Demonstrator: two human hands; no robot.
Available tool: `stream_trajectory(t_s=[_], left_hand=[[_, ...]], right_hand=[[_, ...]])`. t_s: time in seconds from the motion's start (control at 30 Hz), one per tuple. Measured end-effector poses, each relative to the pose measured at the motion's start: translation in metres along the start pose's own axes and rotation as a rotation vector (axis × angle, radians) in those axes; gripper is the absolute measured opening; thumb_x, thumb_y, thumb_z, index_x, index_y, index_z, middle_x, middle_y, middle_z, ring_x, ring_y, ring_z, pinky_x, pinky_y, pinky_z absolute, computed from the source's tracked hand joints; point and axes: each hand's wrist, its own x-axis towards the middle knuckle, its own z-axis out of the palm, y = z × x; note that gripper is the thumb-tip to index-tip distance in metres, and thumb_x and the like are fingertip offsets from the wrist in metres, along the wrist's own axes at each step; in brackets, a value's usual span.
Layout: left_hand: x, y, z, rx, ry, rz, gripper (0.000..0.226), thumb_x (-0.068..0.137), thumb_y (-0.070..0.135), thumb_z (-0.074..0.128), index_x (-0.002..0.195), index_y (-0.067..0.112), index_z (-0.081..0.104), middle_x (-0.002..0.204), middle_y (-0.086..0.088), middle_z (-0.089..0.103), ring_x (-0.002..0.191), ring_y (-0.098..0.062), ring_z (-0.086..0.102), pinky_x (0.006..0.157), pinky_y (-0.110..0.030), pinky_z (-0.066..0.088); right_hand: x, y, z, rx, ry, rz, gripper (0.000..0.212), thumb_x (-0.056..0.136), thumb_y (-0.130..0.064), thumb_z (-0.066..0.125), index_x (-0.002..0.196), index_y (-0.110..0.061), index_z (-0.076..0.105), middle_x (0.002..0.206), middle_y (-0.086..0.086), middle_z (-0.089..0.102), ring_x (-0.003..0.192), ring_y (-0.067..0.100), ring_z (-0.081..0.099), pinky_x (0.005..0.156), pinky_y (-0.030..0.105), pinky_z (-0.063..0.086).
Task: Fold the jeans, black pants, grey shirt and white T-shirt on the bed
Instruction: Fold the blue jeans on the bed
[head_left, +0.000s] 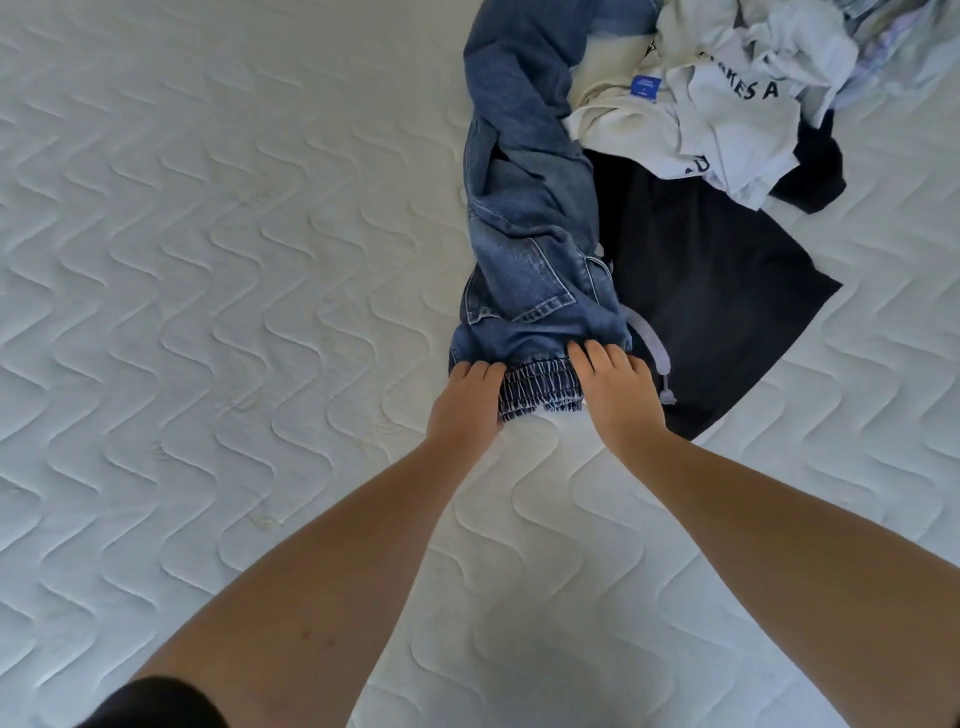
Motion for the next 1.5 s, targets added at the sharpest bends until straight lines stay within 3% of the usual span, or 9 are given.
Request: stream_trajectory(t_s=[0.23,0.4,0.6,0.9,1.0,1.1,1.2,1.37,1.5], left_hand=[[-0.047,0.01,-0.011,-0.291,-0.002,-0.133,0.045,0.09,0.015,0.055,0.135,0.01,0.052,0.129,-0.009,0.055,0.125,-0.028,0.044,0.105,-0.041,0.042],[-0.098,0.014,-0.049,-0.519,0.024,-0.235,0.038,0.09,0.012,0.046,0.124,0.016,0.063,0.115,-0.003,0.063,0.098,-0.022,0.06,0.085,-0.033,0.051],[-0.176,0.026,-0.119,-0.879,0.052,-0.313,0.027,0.084,0.01,0.052,0.093,0.023,0.074,0.08,-0.001,0.071,0.059,-0.008,0.055,0.052,-0.016,0.042],[-0.272,0.054,-0.231,-1.047,0.053,-0.219,0.026,0.069,0.02,0.049,0.076,-0.005,0.052,0.07,-0.013,0.046,0.069,-0.021,0.038,0.069,-0.036,0.029],[-0.302,0.055,-0.258,-1.008,0.072,-0.181,0.021,0.074,0.02,0.051,0.073,-0.001,0.049,0.069,-0.009,0.043,0.068,-0.018,0.037,0.069,-0.035,0.028],[-0.329,0.051,-0.278,-0.953,0.1,-0.108,0.017,0.078,0.026,0.055,0.078,0.013,0.065,0.07,-0.001,0.057,0.066,-0.012,0.05,0.066,-0.025,0.039],[-0.349,0.045,-0.289,-0.845,0.185,-0.007,0.023,0.086,0.022,0.061,0.093,0.042,0.07,0.099,0.013,0.065,0.086,0.003,0.059,0.074,-0.01,0.045],[-0.365,0.04,-0.282,-0.647,0.364,0.138,0.045,0.091,0.022,0.064,0.135,0.024,0.056,0.13,0.0,0.05,0.118,-0.012,0.051,0.098,-0.017,0.038],[-0.382,0.039,-0.254,-0.733,0.373,0.092,0.072,0.087,0.028,0.069,0.149,0.028,0.032,0.138,0.001,0.046,0.125,-0.012,0.047,0.099,-0.022,0.038]], right_hand=[[-0.035,-0.006,-0.014,-0.001,-0.015,-0.015,0.059,0.093,-0.011,0.055,0.147,-0.013,0.032,0.135,0.009,0.053,0.123,0.03,0.048,0.094,0.043,0.042],[-0.096,-0.019,-0.045,0.154,0.083,-0.057,0.052,0.09,-0.011,0.059,0.14,-0.017,0.047,0.129,0.004,0.06,0.125,0.027,0.049,0.107,0.044,0.033],[-0.17,-0.044,-0.107,0.418,0.224,-0.085,0.044,0.082,-0.009,0.065,0.125,-0.016,0.058,0.113,0.004,0.066,0.107,0.028,0.059,0.096,0.042,0.045],[-0.277,-0.094,-0.196,0.276,0.375,-0.242,0.068,0.071,0.001,0.073,0.136,-0.006,0.053,0.117,0.01,0.065,0.106,0.031,0.06,0.095,0.041,0.049],[-0.304,-0.108,-0.236,0.416,0.346,-0.124,0.055,0.079,-0.003,0.064,0.132,-0.013,0.053,0.093,0.002,0.063,0.088,0.027,0.061,0.073,0.032,0.046],[-0.32,-0.114,-0.281,0.585,0.275,0.022,0.04,0.084,-0.013,0.06,0.121,-0.027,0.056,0.074,-0.011,0.058,0.064,0.014,0.057,0.057,0.025,0.038],[-0.328,-0.118,-0.322,0.781,0.248,0.103,0.03,0.083,-0.015,0.061,0.107,-0.034,0.058,0.074,-0.011,0.064,0.059,0.004,0.059,0.05,0.017,0.042],[-0.329,-0.136,-0.375,1.038,0.34,0.185,0.024,0.084,-0.011,0.065,0.099,-0.03,0.066,0.083,-0.011,0.066,0.07,0.004,0.06,0.063,0.022,0.047],[-0.33,-0.153,-0.412,1.159,0.453,0.233,0.027,0.08,-0.004,0.063,0.095,-0.027,0.068,0.067,-0.007,0.06,0.044,-0.004,0.053,0.042,0.009,0.036]])
